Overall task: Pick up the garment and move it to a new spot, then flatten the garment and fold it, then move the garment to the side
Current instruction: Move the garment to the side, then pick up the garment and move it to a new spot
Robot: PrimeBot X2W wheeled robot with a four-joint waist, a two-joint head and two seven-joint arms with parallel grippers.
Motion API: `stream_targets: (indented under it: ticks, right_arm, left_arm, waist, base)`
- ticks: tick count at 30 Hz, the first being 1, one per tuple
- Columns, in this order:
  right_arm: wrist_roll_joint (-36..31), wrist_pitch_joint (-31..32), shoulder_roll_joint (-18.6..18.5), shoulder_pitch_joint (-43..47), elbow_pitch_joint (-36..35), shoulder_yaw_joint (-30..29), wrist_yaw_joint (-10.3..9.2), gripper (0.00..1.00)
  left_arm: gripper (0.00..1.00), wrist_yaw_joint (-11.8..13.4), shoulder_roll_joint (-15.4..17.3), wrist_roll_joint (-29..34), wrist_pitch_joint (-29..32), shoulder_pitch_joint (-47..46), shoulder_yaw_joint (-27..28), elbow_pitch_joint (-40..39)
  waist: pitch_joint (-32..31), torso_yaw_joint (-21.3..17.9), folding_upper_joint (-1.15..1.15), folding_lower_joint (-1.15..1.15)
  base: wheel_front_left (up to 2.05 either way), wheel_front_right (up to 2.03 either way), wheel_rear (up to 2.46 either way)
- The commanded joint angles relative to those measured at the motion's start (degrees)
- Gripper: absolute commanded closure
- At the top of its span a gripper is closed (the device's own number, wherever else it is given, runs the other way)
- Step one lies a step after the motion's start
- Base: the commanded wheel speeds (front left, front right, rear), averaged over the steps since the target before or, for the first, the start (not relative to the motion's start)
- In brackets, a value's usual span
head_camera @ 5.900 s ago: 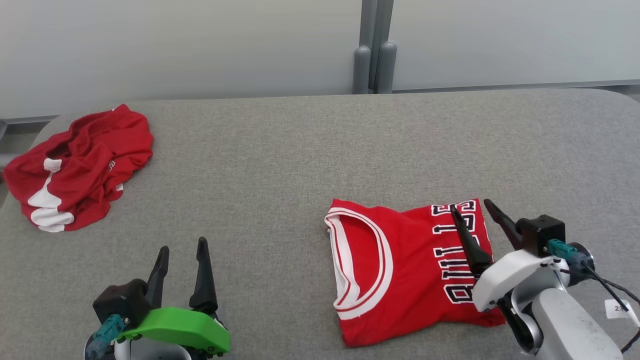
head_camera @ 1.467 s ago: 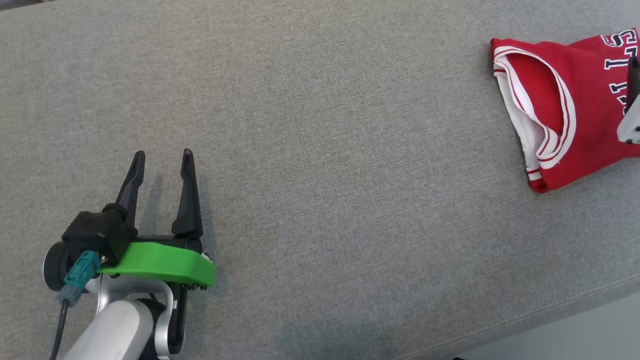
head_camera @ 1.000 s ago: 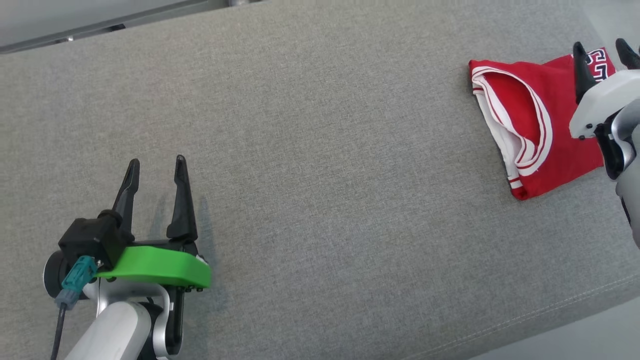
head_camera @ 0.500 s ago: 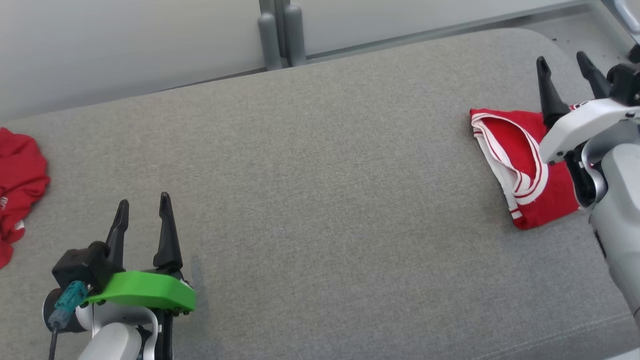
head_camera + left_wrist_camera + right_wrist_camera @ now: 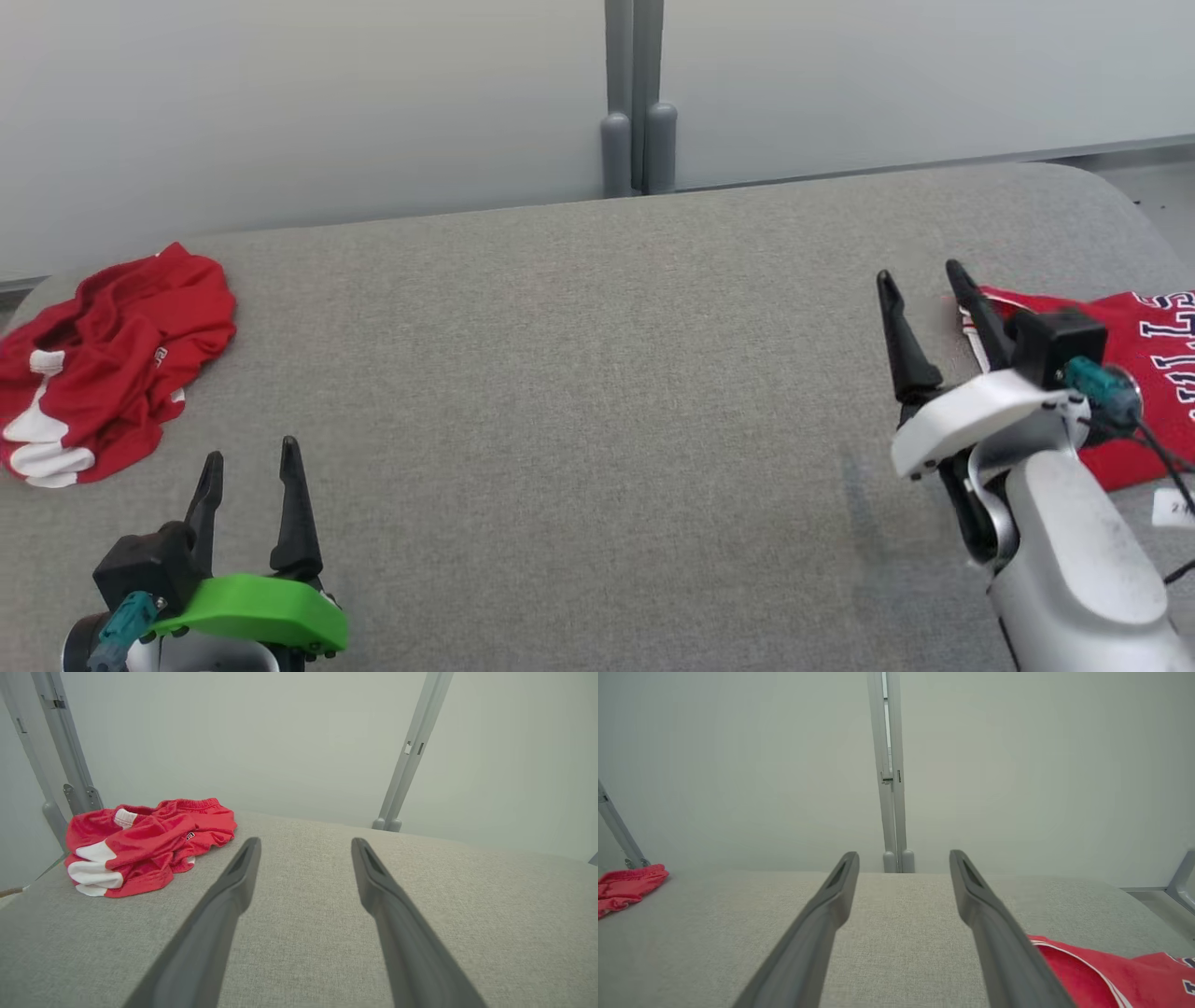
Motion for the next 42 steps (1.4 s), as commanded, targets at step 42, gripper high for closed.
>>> stream_targets:
  ticks: [42]
  right_arm:
    - [-3.55, 8.6, 7.55, 23.93, -28.22, -5.06, -0.07, 0.0]
  left_arm:
    - [0.0, -2.59, -5.05, 5.94, -0.31, 4.56, 2.09, 0.13]
  waist:
    - [-1.22, 2.4, 0.62, 0.0]
  base:
    - [0.0, 0.0, 0.0]
